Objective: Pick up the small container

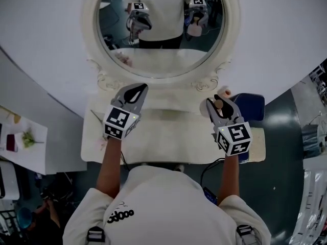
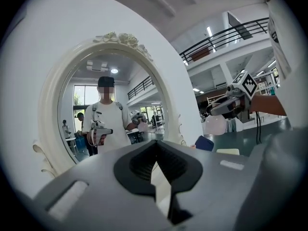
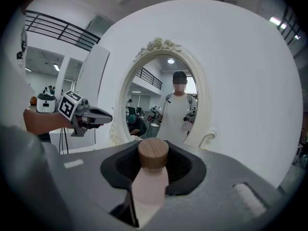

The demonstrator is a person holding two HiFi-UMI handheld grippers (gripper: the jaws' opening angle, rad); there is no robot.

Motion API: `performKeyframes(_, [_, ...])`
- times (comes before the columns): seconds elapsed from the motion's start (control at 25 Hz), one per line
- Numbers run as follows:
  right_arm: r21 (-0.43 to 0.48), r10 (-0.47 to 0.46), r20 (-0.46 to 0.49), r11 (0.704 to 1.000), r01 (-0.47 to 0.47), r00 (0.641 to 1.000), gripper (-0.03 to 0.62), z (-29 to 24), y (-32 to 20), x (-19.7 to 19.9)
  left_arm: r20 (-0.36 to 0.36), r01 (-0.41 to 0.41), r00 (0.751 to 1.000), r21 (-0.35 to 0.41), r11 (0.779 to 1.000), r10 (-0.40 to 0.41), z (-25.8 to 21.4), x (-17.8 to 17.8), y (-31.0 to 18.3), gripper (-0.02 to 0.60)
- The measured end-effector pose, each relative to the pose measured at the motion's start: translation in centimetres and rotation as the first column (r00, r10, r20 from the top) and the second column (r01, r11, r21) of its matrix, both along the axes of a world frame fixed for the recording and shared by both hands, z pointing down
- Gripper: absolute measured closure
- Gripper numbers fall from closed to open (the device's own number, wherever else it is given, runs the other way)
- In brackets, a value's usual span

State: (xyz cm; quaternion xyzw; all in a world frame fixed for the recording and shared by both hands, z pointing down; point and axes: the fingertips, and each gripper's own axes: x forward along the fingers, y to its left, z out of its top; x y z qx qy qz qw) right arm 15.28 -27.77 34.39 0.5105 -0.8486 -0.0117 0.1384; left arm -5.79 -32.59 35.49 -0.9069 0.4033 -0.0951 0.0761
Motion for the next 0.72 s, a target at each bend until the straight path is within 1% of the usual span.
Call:
performKeyframes(0.24, [0.002, -0.003, 0.004, 1.000, 0.003, 1.000, 0.477, -0.5, -0.2, 0.2, 0.015, -0.010, 1.000, 0.025, 1.000, 0.010, -1.1, 0.8, 0.5, 0.563])
performKeyframes(0.44, [-0.003, -0.004, 0.007, 1.000, 0.004, 1.000, 0.477, -0.4, -0.4, 0.2, 0.025, -0.015, 1.000, 0.021, 1.000, 0.014, -0.8, 1.2, 1.0, 0.563])
performKeyframes(0.72, [0.003, -0.011, 0.004, 1.000, 0.011, 1.000, 0.477, -0.9, -0.5, 0.0, 0.018, -0.017, 1.000, 0.016, 1.000, 0.017, -0.7, 1.4, 0.5, 0.563])
